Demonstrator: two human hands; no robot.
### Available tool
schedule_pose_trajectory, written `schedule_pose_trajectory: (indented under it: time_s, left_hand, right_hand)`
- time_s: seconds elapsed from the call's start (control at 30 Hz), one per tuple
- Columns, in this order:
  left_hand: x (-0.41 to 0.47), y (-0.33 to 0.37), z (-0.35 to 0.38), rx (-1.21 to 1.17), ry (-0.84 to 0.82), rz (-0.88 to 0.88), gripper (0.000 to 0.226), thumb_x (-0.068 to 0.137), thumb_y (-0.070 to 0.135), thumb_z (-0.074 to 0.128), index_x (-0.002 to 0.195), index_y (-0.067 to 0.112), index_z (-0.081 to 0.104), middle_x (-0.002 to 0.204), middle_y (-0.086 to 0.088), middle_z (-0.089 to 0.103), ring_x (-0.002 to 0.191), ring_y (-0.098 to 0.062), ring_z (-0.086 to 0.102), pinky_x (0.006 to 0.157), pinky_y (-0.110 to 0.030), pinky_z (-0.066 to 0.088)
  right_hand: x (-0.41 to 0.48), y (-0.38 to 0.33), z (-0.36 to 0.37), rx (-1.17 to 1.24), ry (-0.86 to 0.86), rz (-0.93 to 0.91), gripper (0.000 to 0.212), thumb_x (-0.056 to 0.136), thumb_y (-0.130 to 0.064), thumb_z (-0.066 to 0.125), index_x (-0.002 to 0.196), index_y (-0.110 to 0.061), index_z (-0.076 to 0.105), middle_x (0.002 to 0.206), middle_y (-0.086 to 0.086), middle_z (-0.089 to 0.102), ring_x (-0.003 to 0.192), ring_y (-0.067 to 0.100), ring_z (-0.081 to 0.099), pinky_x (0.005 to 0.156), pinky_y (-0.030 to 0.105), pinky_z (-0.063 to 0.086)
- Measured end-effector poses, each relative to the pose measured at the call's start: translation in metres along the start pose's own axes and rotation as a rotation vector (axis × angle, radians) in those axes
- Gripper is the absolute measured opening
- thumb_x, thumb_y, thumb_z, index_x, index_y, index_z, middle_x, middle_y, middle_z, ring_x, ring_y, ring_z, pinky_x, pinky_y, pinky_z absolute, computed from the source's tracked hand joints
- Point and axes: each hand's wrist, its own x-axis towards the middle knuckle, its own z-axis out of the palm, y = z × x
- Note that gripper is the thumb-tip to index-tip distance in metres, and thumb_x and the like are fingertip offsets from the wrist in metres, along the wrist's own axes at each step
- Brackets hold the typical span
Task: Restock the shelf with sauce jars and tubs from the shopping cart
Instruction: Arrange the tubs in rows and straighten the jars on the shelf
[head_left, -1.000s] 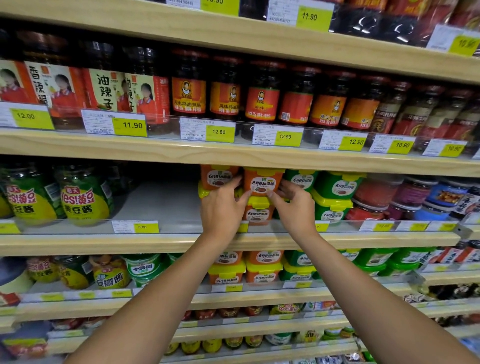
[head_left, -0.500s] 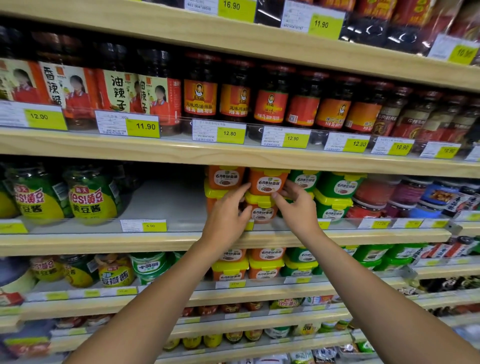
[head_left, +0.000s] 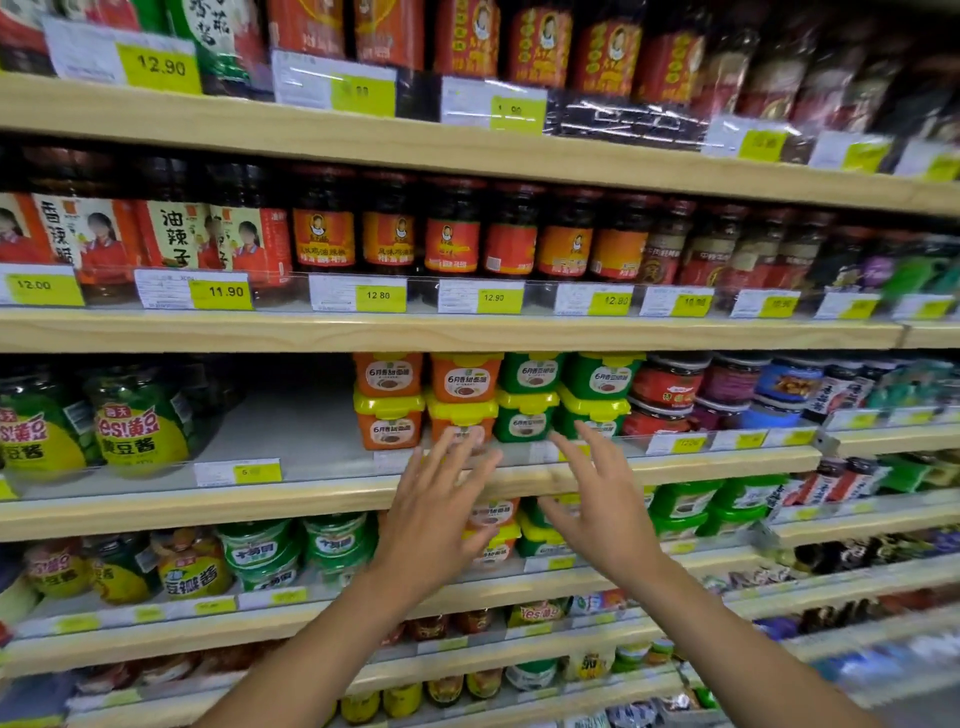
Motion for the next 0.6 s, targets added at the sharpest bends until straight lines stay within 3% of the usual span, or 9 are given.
schedule_pose_trajectory:
  time_s: [0.13,0.3,0.37,0.5,0.6]
  left_hand:
    - [-0.009,0.056,0.028,-0.005,-0.056,0.054,0.086,0.09,0.063,0.059,0.158,0.038,0.013,0.17,0.004,0.004,0.157,-0.025,0.002,0.125,-0.053,0.014]
    - [-0.013,0.159,0.059,-0.083,-0.219,0.121,0.086,0.094,0.065,0.053,0.161,0.04,0.004,0.168,0.008,-0.01,0.156,-0.022,-0.013,0.126,-0.056,0.002]
    - [-0.012,0.205,0.072,-0.131,-0.262,0.164,0.084,0.094,0.065,0.053,0.161,0.039,0.009,0.169,0.005,-0.007,0.156,-0.022,-0.013,0.126,-0.055,0.003]
    - [-0.015,0.301,0.103,-0.178,-0.35,0.233,0.082,0.093,0.063,0.054,0.16,0.034,0.017,0.171,0.001,0.003,0.157,-0.025,-0.003,0.126,-0.054,0.007]
    - [-0.019,0.37,0.124,-0.221,-0.383,0.317,0.081,0.086,0.064,0.055,0.156,0.031,0.031,0.167,-0.003,0.022,0.154,-0.029,0.02,0.123,-0.05,0.018]
  right_hand:
    - [-0.059,0.056,-0.021,-0.112,-0.071,0.091,0.083,0.088,-0.061,0.061,0.158,-0.035,0.022,0.167,0.0,0.013,0.152,0.027,0.018,0.118,0.052,0.03]
    - [-0.148,0.133,-0.063,-0.163,-0.114,0.241,0.081,0.089,-0.064,0.057,0.157,-0.035,0.023,0.166,0.003,0.016,0.151,0.03,0.02,0.115,0.056,0.033]
    - [-0.185,0.16,-0.085,-0.18,-0.138,0.313,0.082,0.087,-0.064,0.057,0.156,-0.035,0.024,0.166,0.003,0.017,0.15,0.031,0.022,0.115,0.055,0.033]
    - [-0.266,0.212,-0.129,-0.177,-0.148,0.456,0.082,0.087,-0.058,0.062,0.157,-0.033,0.026,0.165,0.004,0.019,0.149,0.031,0.023,0.114,0.054,0.032]
    - [-0.328,0.25,-0.156,-0.174,-0.117,0.588,0.082,0.081,-0.061,0.064,0.152,-0.028,0.037,0.161,0.008,0.03,0.141,0.036,0.038,0.107,0.056,0.042]
